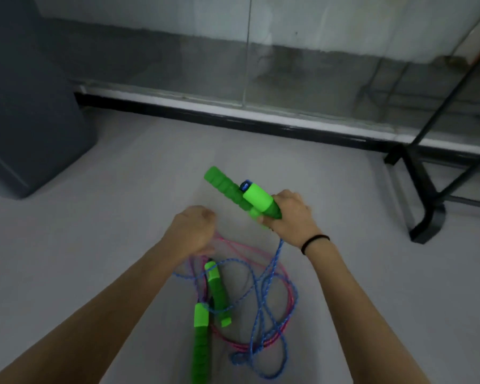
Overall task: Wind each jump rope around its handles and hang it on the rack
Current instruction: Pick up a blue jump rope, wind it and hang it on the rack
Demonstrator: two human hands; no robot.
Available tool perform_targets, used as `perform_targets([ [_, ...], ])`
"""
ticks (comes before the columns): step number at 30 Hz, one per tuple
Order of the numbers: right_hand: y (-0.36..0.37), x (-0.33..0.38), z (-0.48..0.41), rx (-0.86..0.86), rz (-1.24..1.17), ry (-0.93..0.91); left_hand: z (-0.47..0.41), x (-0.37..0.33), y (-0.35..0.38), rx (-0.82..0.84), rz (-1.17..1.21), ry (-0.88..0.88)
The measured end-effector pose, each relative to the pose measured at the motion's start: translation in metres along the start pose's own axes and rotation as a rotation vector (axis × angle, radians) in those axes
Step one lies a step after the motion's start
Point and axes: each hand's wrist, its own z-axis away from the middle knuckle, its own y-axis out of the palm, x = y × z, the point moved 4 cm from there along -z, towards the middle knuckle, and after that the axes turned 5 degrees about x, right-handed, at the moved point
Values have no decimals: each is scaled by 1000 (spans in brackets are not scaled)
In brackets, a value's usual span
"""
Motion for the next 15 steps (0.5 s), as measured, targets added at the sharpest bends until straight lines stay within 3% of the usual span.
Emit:
perform_targets([
  [2,-40,13,7,28,-32,-54,3,-19,-11,71,467,-98],
  [4,-82,31,11,8,-94,-121,15,-53,-25,282,735,-188],
  [12,-307,140,30,-109,-13,-348,122,-244,-133,994,1363,-270],
  [14,-372,168,36,-159,-100,-325,150,-293,-168,1063,1368,-192],
  [15,-403,181,39,-179,-190,-278,161,-316,-184,1018,1317,-118],
])
